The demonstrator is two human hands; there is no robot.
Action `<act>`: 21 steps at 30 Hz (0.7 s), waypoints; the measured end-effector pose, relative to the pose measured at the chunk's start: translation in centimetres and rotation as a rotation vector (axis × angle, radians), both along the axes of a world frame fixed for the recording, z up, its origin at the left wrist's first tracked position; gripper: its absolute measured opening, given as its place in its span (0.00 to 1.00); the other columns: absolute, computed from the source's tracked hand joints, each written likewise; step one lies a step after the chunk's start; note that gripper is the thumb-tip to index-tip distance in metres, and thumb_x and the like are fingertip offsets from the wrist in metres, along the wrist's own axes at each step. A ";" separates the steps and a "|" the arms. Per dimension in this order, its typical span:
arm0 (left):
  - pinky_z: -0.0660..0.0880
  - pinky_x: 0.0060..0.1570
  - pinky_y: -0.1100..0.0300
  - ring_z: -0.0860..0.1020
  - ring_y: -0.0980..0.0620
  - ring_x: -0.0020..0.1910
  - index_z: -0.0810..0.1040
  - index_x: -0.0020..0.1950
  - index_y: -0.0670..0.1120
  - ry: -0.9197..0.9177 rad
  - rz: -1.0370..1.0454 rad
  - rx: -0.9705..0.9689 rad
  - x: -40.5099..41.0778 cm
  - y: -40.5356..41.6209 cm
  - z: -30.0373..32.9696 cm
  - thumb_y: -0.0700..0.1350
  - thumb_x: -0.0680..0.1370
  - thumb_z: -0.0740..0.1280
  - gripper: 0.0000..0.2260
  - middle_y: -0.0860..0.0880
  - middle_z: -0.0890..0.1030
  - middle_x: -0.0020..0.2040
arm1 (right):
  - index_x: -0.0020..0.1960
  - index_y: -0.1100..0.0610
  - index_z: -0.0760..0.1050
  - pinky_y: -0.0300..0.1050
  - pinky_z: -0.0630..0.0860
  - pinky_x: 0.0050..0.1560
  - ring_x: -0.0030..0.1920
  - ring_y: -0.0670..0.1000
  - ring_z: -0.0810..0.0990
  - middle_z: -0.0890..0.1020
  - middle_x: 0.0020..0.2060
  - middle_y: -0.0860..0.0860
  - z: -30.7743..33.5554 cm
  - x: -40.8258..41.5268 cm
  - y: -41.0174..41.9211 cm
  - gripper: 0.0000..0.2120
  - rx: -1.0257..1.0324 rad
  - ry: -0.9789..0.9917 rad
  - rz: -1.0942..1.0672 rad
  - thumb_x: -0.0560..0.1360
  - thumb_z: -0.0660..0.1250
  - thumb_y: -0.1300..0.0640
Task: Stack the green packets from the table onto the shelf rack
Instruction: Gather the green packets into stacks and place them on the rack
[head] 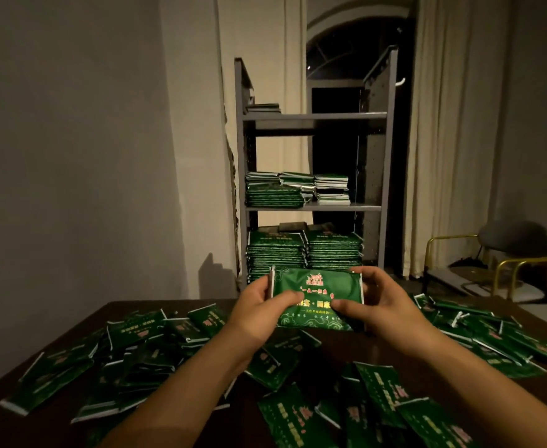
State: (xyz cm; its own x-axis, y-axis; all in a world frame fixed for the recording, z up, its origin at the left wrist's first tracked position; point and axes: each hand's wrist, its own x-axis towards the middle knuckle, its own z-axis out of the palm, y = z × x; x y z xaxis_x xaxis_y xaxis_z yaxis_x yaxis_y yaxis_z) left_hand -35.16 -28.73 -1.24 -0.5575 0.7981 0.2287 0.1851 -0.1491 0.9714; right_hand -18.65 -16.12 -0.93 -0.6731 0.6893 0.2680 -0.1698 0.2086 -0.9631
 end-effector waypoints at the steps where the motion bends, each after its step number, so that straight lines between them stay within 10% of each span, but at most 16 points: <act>1: 0.75 0.64 0.40 0.84 0.46 0.54 0.82 0.54 0.51 0.010 -0.003 -0.005 0.2 0.0 0.4 0.48 0.73 0.75 0.11 0.50 0.87 0.50 | 0.66 0.57 0.69 0.44 0.83 0.39 0.42 0.50 0.87 0.83 0.51 0.56 0.4 0.0 0.1 0.29 0.009 -0.008 -0.005 0.69 0.75 0.68; 4: 0.75 0.64 0.42 0.83 0.48 0.57 0.81 0.59 0.51 0.021 0.008 0.007 0.3 0.5 2.2 0.53 0.71 0.76 0.18 0.50 0.86 0.54 | 0.67 0.57 0.69 0.40 0.81 0.39 0.43 0.49 0.86 0.82 0.53 0.56 2.2 -0.2 0.5 0.30 0.024 0.004 0.000 0.69 0.76 0.68; 8: 0.75 0.65 0.41 0.79 0.44 0.64 0.72 0.71 0.53 -0.028 0.046 0.059 -0.6 1.6 3.5 0.69 0.50 0.80 0.51 0.46 0.80 0.66 | 0.66 0.55 0.69 0.41 0.82 0.41 0.45 0.49 0.87 0.83 0.54 0.56 4.2 -0.3 0.3 0.33 0.047 0.047 -0.003 0.65 0.78 0.61; 15: 0.79 0.60 0.41 0.83 0.45 0.55 0.78 0.59 0.47 -0.026 0.054 0.038 -0.6 3.3 7.4 0.52 0.69 0.77 0.21 0.46 0.85 0.54 | 0.65 0.52 0.66 0.33 0.78 0.39 0.46 0.44 0.84 0.77 0.59 0.54 7.3 -0.6 1.2 0.27 0.189 0.089 -0.127 0.72 0.76 0.56; 18: 0.83 0.52 0.50 0.83 0.45 0.54 0.77 0.55 0.44 -0.074 0.063 0.029 -0.4 4.9 8.5 0.43 0.76 0.73 0.10 0.43 0.84 0.53 | 0.69 0.49 0.65 0.40 0.72 0.59 0.61 0.43 0.73 0.69 0.66 0.47 7.3 0.1 2.0 0.37 0.786 -0.056 -0.387 0.68 0.76 0.38; 21: 0.81 0.39 0.60 0.81 0.44 0.57 0.78 0.56 0.41 -0.192 0.020 0.011 -0.5 6.8 9.3 0.43 0.75 0.74 0.13 0.41 0.82 0.57 | 0.67 0.50 0.69 0.50 0.73 0.62 0.65 0.52 0.69 0.70 0.66 0.50 6.6 0.5 3.9 0.38 1.493 -0.280 -0.539 0.62 0.79 0.40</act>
State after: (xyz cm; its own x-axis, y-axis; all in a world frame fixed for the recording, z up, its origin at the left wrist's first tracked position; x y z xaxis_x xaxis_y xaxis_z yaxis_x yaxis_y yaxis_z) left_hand -35.62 -21.89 8.10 -0.6074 0.7844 0.1255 -0.0007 -0.1585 0.9874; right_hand -18.16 -12.21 5.70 -0.5914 0.0993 0.8002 0.3677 0.9164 0.1581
